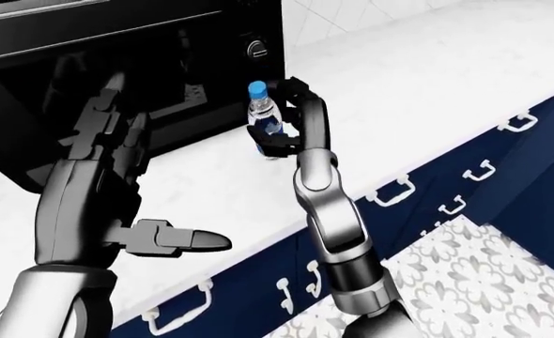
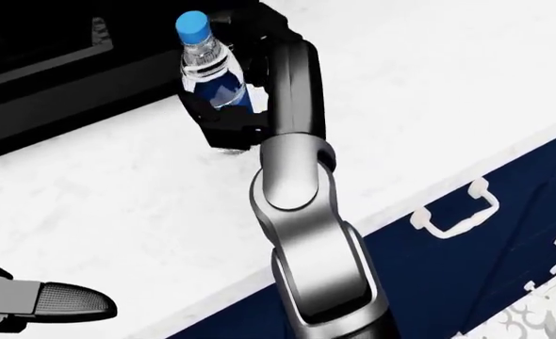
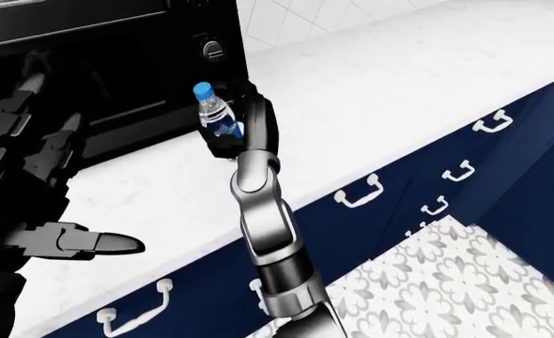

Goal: Move the drinks to the dining counter.

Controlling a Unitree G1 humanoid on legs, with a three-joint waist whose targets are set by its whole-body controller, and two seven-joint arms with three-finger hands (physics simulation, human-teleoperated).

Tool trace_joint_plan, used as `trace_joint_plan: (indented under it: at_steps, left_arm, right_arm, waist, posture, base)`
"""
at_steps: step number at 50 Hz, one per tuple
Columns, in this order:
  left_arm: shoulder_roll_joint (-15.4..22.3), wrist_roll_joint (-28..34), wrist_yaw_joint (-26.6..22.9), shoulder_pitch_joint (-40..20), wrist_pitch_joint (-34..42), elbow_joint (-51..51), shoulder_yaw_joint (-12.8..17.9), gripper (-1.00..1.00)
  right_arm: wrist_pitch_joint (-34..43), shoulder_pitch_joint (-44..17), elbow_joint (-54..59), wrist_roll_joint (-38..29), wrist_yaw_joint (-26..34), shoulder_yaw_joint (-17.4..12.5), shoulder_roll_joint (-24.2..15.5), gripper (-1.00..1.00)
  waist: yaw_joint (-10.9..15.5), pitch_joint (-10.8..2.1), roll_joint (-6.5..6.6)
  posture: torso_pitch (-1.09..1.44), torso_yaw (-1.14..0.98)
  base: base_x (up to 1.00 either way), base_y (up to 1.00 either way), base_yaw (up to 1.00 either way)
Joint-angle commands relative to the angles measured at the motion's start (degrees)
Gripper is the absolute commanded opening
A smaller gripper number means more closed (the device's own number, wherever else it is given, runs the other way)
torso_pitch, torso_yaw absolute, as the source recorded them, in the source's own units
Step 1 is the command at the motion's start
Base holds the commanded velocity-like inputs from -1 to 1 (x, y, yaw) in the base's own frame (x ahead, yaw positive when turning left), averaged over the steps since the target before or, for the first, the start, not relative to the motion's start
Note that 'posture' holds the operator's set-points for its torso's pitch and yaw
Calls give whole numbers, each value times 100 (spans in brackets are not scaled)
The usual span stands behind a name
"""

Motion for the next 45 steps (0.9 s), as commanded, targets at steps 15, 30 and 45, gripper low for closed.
trace_joint_plan:
  at_steps: [15, 30, 45]
  left_arm:
    - [-24, 272, -102, 36, -210, -68, 115, 100]
    - [387, -254, 270, -143, -320, -68, 172, 100]
    - [663, -504, 548, -297, -417, -68, 47, 100]
  right_arm:
    - [791, -195, -1457, 157, 359, -77, -258, -79]
    - [2567, -235, -3347, 475, 1232, -246, -782, -100]
    - [2805, -206, -3714, 447, 1323, -197, -853, -100]
  waist:
    - [24, -106, -6]
    - [28, -70, -56]
    - [-2, -138, -302]
  posture:
    - [0, 0]
    - [0, 0]
    - [0, 0]
  base:
    - [0, 0, 0]
    - [0, 0, 0]
    - [-38, 3, 0]
